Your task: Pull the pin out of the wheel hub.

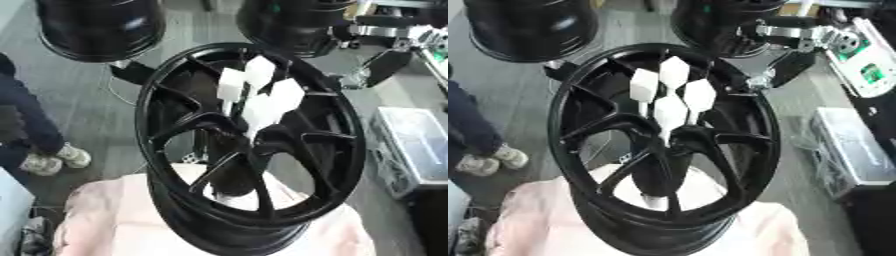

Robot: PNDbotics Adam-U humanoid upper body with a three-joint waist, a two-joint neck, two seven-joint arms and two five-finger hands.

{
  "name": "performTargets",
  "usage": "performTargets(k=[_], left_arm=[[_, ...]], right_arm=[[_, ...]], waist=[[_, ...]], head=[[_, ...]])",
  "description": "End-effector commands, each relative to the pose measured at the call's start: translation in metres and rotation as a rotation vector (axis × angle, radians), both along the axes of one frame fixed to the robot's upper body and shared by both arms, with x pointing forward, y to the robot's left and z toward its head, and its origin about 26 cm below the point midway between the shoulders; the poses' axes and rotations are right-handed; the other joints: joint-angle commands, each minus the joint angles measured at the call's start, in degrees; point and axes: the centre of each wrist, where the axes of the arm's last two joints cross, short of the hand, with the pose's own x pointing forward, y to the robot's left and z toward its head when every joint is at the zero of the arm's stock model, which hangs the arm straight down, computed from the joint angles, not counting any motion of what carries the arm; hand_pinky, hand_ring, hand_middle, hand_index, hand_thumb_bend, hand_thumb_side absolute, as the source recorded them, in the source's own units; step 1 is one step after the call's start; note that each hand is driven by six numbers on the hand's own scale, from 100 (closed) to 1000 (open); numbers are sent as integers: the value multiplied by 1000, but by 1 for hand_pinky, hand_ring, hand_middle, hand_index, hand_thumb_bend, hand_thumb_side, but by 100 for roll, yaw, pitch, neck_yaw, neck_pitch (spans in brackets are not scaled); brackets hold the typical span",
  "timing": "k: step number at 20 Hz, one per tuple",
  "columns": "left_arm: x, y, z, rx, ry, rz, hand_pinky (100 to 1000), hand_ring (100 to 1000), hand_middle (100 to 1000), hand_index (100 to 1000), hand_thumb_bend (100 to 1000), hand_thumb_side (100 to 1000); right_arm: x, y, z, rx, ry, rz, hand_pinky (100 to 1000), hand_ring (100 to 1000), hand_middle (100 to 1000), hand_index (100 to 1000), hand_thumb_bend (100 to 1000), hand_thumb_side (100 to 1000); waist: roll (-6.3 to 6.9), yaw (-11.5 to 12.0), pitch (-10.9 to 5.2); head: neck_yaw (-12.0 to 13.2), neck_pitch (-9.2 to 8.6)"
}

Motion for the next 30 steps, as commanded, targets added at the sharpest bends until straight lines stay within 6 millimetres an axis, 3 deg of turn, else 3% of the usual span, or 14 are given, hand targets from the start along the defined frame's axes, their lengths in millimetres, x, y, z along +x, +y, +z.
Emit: performTargets(k=[1,21,30], left_arm=[[1,1,8,22,-21,-7,767,722,639,706,300,776],[1,1,8,22,-20,-11,767,724,640,705,299,777],[1,1,8,22,-22,-10,767,724,639,705,298,778]], right_arm=[[3,1,10,-67,-22,68,790,783,792,931,338,382],[7,26,0,-144,13,167,795,788,793,930,323,390],[9,25,-9,-202,21,165,799,786,778,902,330,381]], waist=[[15,5,-77],[0,28,-72],[-2,37,-70]], head=[[9,9],[5,9],[11,9]])
